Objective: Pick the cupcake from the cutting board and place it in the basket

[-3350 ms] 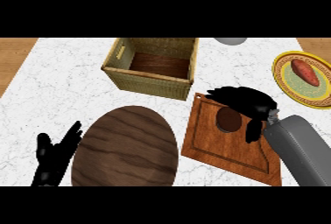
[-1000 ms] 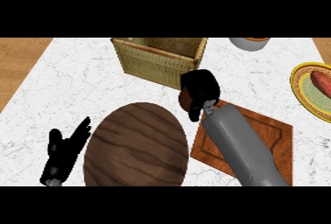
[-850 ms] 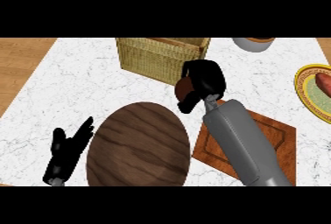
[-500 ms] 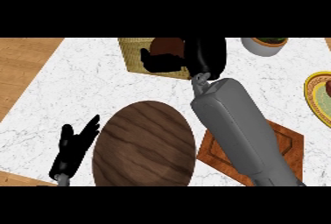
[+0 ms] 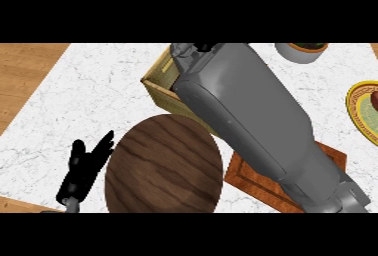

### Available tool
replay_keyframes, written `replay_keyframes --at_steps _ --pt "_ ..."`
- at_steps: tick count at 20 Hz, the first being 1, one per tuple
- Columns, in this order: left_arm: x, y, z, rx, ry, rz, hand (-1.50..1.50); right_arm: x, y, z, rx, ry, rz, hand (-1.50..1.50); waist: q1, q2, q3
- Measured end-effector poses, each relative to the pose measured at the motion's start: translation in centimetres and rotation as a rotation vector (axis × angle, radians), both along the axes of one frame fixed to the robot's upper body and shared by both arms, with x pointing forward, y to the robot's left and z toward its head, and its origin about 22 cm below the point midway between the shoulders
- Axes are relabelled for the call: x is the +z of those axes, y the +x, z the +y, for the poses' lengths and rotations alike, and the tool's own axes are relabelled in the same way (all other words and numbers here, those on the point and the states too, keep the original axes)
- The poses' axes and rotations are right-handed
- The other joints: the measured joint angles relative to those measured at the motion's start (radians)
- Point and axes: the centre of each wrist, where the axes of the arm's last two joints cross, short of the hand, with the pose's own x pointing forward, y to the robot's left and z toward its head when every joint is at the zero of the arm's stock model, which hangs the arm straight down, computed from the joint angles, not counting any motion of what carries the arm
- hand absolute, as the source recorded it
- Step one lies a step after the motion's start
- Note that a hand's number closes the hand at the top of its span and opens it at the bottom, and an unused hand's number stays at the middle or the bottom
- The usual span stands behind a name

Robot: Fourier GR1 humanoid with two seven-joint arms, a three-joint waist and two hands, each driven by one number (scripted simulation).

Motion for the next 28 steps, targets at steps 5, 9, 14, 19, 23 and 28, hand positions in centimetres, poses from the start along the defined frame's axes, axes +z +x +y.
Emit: replay_keyframes --at_steps 5,9,14,19,23,28 --pt "0.1 -0.2 0.4 0.018 0.003 0.005 0.0 3.7 0.0 1.8 -0.045 0.008 -0.032 1.5 -0.019 0.006 0.002" --pt "0.3 -0.4 1.0 0.037 0.005 0.006 0.0 5.5 0.6 2.8 -0.077 0.009 -0.026 1.5 -0.033 0.011 0.003" --pt "0.5 -0.7 1.2 0.056 0.007 -0.001 0.0 6.0 1.8 3.5 -0.111 -0.01 0.007 1.5 -0.048 0.015 0.004" --pt "0.4 -1.1 1.3 0.072 0.007 -0.007 0.0 5.0 3.7 3.2 -0.126 0.0 0.048 1.5 -0.063 0.02 0.005" --pt "0.4 -1.2 1.7 0.075 0.009 -0.019 0.0 3.7 5.1 2.5 -0.132 0.044 0.073 1.5 -0.068 0.023 0.006" --pt "0.4 -1.1 1.5 0.071 0.002 -0.013 0.0 1.7 6.5 1.2 -0.121 0.174 0.065 1.5 -0.073 0.025 0.008"
